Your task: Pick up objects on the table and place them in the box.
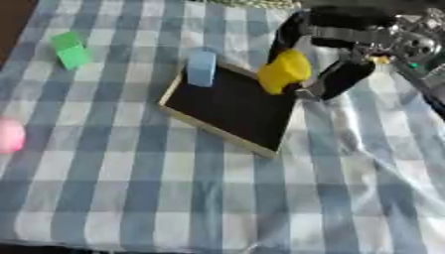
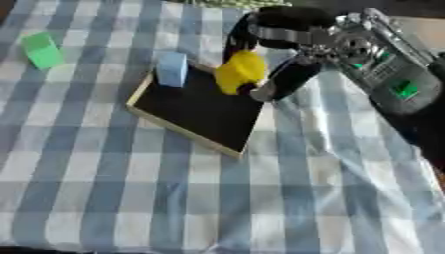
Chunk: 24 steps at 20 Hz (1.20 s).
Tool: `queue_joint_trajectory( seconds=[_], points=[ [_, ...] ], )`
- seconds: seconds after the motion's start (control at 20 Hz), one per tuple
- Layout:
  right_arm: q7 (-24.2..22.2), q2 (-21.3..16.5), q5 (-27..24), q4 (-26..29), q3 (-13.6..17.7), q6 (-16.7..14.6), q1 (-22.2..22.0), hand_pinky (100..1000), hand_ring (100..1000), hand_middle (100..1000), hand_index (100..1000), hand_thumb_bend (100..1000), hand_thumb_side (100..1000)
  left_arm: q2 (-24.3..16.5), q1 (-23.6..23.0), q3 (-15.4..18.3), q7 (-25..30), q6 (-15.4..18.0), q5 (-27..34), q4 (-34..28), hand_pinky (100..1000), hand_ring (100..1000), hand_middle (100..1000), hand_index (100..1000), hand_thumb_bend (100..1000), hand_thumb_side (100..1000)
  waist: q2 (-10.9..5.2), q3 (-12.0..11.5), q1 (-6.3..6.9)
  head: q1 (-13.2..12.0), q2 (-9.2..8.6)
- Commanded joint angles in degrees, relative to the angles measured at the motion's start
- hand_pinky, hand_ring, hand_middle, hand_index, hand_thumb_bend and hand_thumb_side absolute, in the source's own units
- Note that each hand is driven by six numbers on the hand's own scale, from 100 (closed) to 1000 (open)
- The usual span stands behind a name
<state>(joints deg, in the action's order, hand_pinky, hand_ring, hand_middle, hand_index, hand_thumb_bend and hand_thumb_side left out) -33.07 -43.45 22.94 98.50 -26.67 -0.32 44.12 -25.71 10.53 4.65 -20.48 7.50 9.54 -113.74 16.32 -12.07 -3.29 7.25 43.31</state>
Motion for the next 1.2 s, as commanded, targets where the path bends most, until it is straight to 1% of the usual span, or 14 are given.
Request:
queue_joint_trajectory(
  seconds=[0.05, 0.15, 0.25, 0.4, 0.5, 0.55, 0.6, 0.7, 0.85, 0.95, 1.05, 1.1, 1.15, 1.2],
  points=[
    [-0.13, 0.71, 3.6, -2.51, -1.01, -1.25, 1.26, 764, 745, 608, 709, 303, 100, -0.84, 0.26, 0.0, 0.29, 0.03, 0.1, -0.85, 897, 805, 763, 853, 100, 634, -0.81, -0.1, 0.17, 0.15, 0.04],
    [-0.34, 1.54, 5.16, -3.87, -1.86, -2.27, 1.19, 769, 753, 619, 719, 331, 100, -0.79, 0.28, -0.04, 0.33, -0.03, 0.13, -0.85, 897, 805, 763, 853, 100, 635, -0.79, -0.17, 0.15, 0.16, 0.04],
    [-0.54, 2.15, 6.24, -4.7, -2.5, -3.32, 1.04, 781, 782, 656, 756, 367, 100, -0.78, 0.33, -0.06, 0.35, -0.06, 0.16, -0.85, 898, 805, 763, 853, 100, 634, -0.76, -0.24, 0.17, 0.18, -0.01],
    [-1.34, 2.52, 7.12, -5.15, -2.81, -5.09, 0.77, 808, 853, 743, 821, 411, 100, -0.78, 0.36, -0.07, 0.37, -0.06, 0.18, -0.85, 898, 806, 764, 853, 100, 634, -0.73, -0.28, 0.21, 0.07, 0.02],
    [-1.92, 2.43, 7.39, -5.09, -2.49, -6.05, 0.56, 827, 899, 786, 849, 433, 159, -0.75, 0.37, -0.07, 0.38, -0.09, 0.18, -0.85, 898, 806, 764, 853, 100, 634, -0.71, -0.25, 0.21, 0.0, 0.04],
    [-1.99, 2.34, 7.43, -4.94, -2.16, -6.3, 0.42, 833, 912, 795, 855, 433, 210, -0.74, 0.37, -0.07, 0.39, -0.11, 0.18, -0.85, 898, 806, 764, 854, 100, 635, -0.7, -0.21, 0.2, -0.04, 0.03],
    [-1.92, 2.23, 7.5, -4.73, -1.79, -6.38, 0.27, 836, 915, 799, 859, 432, 238, -0.73, 0.36, -0.07, 0.39, -0.13, 0.18, -0.85, 898, 806, 764, 854, 100, 635, -0.69, -0.17, 0.2, -0.07, 0.02],
    [-1.58, 1.98, 7.69, -4.25, -1.09, -6.25, -0.08, 842, 927, 815, 872, 423, 286, -0.71, 0.39, -0.07, 0.38, -0.17, 0.19, -0.85, 899, 806, 764, 854, 100, 634, -0.66, -0.12, 0.2, -0.11, -0.03],
    [-0.7, 1.59, 7.49, -2.77, 0.22, -5.94, -0.6, 842, 926, 808, 875, 393, 327, -0.7, 0.37, -0.04, 0.36, -0.2, 0.18, -0.85, 899, 806, 764, 854, 100, 634, -0.59, -0.04, 0.24, -0.25, -0.05],
    [-0.03, 1.0, 6.52, -1.18, 1.3, -5.58, -1.07, 840, 923, 800, 872, 385, 323, -0.66, 0.36, -0.02, 0.34, -0.19, 0.18, -0.85, 899, 806, 765, 854, 100, 635, -0.56, 0.03, 0.27, -0.32, -0.11],
    [1.19, 0.01, 5.28, 1.07, 3.11, -4.75, -1.77, 836, 913, 783, 865, 380, 295, -0.68, 0.32, 0.02, 0.32, -0.19, 0.14, -0.85, 899, 806, 765, 854, 100, 636, -0.52, 0.14, 0.3, -0.45, -0.16],
    [2.05, -0.69, 4.65, 2.34, 4.33, -4.12, -2.23, 835, 908, 781, 864, 225, 305, -0.7, 0.29, 0.05, 0.29, -0.18, 0.12, -0.85, 900, 807, 765, 854, 100, 635, -0.5, 0.2, 0.3, -0.5, -0.18],
    [2.94, -1.59, 4.28, 3.5, 5.7, -3.36, -2.73, 835, 906, 777, 864, 395, 263, -0.73, 0.26, 0.08, 0.26, -0.16, 0.09, -0.85, 900, 807, 765, 854, 100, 635, -0.5, 0.28, 0.3, -0.59, -0.22],
    [3.71, -2.69, 4.28, 4.33, 7.13, -2.57, -3.28, 837, 906, 782, 865, 405, 255, -0.75, 0.24, 0.11, 0.23, -0.14, 0.05, -0.85, 900, 807, 765, 854, 100, 635, -0.49, 0.35, 0.29, -0.65, -0.26]
  ],
)
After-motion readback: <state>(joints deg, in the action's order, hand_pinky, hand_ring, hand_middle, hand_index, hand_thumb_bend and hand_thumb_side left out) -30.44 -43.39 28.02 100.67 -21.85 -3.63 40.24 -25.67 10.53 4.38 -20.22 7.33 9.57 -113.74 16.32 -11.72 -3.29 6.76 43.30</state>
